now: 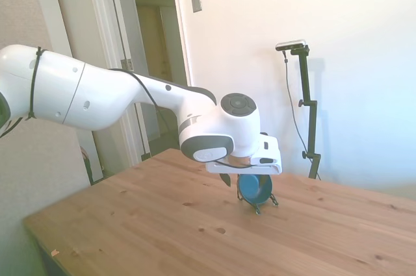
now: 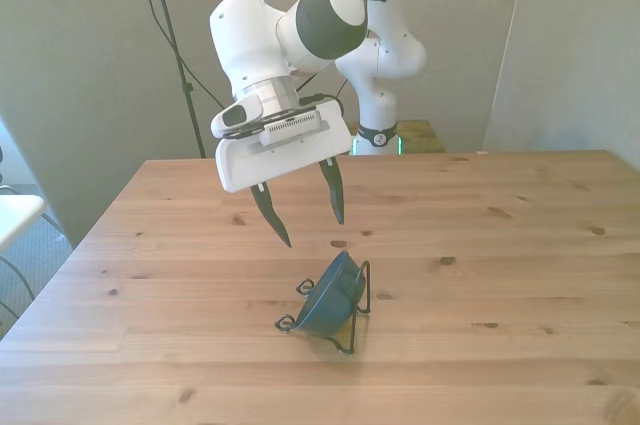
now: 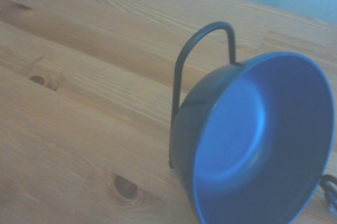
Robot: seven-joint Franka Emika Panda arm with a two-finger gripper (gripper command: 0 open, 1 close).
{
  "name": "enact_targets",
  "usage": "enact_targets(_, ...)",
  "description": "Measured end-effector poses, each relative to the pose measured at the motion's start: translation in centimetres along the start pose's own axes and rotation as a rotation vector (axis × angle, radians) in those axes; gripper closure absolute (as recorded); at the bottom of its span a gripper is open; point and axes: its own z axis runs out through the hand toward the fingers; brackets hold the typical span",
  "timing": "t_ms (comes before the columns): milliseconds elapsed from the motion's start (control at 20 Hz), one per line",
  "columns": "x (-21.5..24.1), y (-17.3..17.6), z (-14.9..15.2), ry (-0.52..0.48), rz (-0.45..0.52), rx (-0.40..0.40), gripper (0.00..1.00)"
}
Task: Unload the bowl
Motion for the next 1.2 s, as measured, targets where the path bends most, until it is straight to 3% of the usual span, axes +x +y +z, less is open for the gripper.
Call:
enact_targets(350,-0.2,-2.7,2.9,0.052,-0.019,0.066,0.0)
enact_targets(650,-1.2,-2.3,4.2,0.114,-0.008,0.071,0.0)
enact_targets(700,-1.3,-2.2,4.1,0.133,-0.005,0.07,1.0)
enact_targets(850,-1.3,-2.5,3.3,0.183,-0.012,0.072,1.0)
enact_targets(1200,-1.8,-3.2,3.5,0.188,-0.002,0.094,1.0)
